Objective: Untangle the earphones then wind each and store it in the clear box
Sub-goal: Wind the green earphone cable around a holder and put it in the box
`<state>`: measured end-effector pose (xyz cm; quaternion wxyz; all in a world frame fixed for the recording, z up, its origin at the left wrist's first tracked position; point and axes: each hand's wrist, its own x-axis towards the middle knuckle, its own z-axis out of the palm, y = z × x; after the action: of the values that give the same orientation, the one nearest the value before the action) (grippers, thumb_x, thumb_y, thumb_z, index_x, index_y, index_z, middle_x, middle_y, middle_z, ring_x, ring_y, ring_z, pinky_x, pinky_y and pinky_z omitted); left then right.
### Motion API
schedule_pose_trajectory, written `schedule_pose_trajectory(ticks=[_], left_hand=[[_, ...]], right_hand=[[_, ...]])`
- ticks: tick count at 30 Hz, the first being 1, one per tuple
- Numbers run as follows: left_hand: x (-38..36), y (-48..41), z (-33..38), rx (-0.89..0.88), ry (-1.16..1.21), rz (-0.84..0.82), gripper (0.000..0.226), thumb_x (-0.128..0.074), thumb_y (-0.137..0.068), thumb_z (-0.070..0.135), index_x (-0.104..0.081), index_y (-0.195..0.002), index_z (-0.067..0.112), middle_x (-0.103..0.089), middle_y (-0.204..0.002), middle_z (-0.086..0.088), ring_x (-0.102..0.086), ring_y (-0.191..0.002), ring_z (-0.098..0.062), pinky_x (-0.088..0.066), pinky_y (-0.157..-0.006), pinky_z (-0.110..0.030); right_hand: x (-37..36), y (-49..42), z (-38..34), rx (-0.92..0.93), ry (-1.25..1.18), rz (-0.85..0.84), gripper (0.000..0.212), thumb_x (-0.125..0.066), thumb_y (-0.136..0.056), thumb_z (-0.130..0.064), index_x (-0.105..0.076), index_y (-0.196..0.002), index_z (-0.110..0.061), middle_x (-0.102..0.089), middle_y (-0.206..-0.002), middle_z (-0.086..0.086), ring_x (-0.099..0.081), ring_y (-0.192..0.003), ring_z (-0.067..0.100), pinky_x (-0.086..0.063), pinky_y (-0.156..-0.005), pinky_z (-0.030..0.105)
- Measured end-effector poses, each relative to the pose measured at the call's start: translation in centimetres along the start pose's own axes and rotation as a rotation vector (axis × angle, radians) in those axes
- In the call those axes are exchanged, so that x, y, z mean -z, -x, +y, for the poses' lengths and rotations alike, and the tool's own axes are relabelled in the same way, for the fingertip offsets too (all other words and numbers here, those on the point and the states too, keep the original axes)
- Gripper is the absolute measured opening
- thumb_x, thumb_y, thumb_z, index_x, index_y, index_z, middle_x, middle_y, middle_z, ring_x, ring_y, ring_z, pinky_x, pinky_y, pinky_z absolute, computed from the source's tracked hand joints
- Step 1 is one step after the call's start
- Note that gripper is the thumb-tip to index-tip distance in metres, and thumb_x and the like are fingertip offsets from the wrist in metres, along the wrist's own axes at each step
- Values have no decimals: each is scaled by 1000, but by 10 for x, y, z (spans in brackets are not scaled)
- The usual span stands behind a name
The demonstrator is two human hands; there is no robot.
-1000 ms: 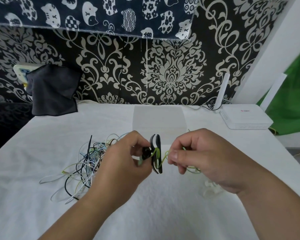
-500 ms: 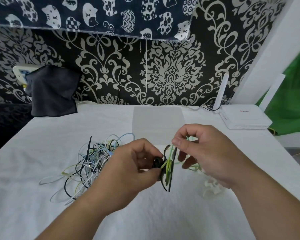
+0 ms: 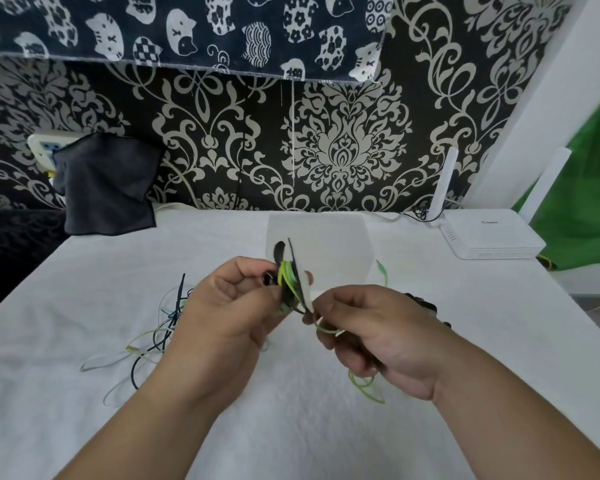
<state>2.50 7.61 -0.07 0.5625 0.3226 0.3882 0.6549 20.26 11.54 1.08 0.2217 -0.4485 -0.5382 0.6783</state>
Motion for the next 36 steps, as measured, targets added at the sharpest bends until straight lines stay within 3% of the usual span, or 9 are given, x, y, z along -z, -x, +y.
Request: schedule_pose_trajectory(ticks=[5, 8, 12, 15, 21, 27, 32, 34, 36], left_hand=[[8, -9, 12, -7, 84, 139, 21, -65, -68, -12, -63, -84, 3, -72, -85, -17, -74, -85, -26, -60, -68, -31], [9, -11, 16, -15, 98, 227, 20, -47, -89, -14, -60, -86, 1, -73, -82, -15, -75, -88, -24, -60, -69, -30], [11, -12, 17, -20, 92, 286, 21, -48, -91, -12, -60, -84, 4, -75, -81, -11, -75, -88, -24, -62, -77, -32], [10, -11, 18, -19, 104, 310, 24, -48, -92, -11, -60, -82, 7, -76, -80, -10, -75, -86, -23, -62, -76, -31], [11, -13, 23, -37, 157, 345, 24, -47, -93, -11, -59, -79, 6, -75, -78, -12, -74, -92, -28, -61, -81, -34], [9, -12, 18, -26, 57, 300, 21, -50, -91, -11, -60, -81, 4, -75, -80, -13, -75, -88, -28, -62, -72, -30], [6, -9, 10, -29, -24, 237, 20, -67, -75, -11, -61, -82, 6, -71, -80, -18, -72, -86, -32, -60, -67, -30], [2, -5, 7, -29, -47, 178, 20, -67, -71, -9, -61, -81, 8, -72, -77, -16, -73, -85, -33, -60, -68, -32], [-3, -3, 2, -34, -57, 130, 18, -66, -68, -3, -61, -82, 7, -73, -76, -15, -74, -82, -32, -61, -68, -33]], right_hand=[[17, 0, -3, -16, -56, 95, 2, -68, -89, -7, -66, -88, -7, -52, -63, 7, -35, -45, 12, -22, -42, 20], [29, 1, -3, 12, 72, 145, 13, -67, -89, -3, -66, -77, -8, -54, -62, 7, -42, -44, 12, -30, -42, 20], [37, 4, -4, 16, 179, 109, 26, -61, -96, -10, -71, -72, -12, -64, -67, 4, -60, -63, 13, -47, -61, 20], [44, 5, -6, 20, 147, 184, 31, -57, -98, -14, -69, -70, -11, -63, -66, 3, -61, -71, 19, -49, -83, 36], [56, 15, -22, -3, 20, 452, 40, -56, -100, -27, -54, -66, -6, -28, -46, -2, -29, -40, 13, -52, -73, 37], [66, 11, -17, -34, 466, 683, 64, -52, -99, -46, -47, -46, -10, -45, -40, -2, -49, -44, 19, -48, -66, 33], [59, 5, -11, 115, 863, 748, 41, -46, -102, -38, -73, -83, -14, -73, -89, 3, -65, -87, 23, -48, -80, 33], [42, 3, -14, 249, 731, 626, 23, -52, -100, -26, -73, -102, -17, -74, -101, -4, -65, -93, 8, -47, -84, 24], [20, 3, -15, 272, 434, 300, 26, -60, -94, -15, -70, -116, -23, -74, -107, -13, -64, -101, -6, -46, -96, 19]])
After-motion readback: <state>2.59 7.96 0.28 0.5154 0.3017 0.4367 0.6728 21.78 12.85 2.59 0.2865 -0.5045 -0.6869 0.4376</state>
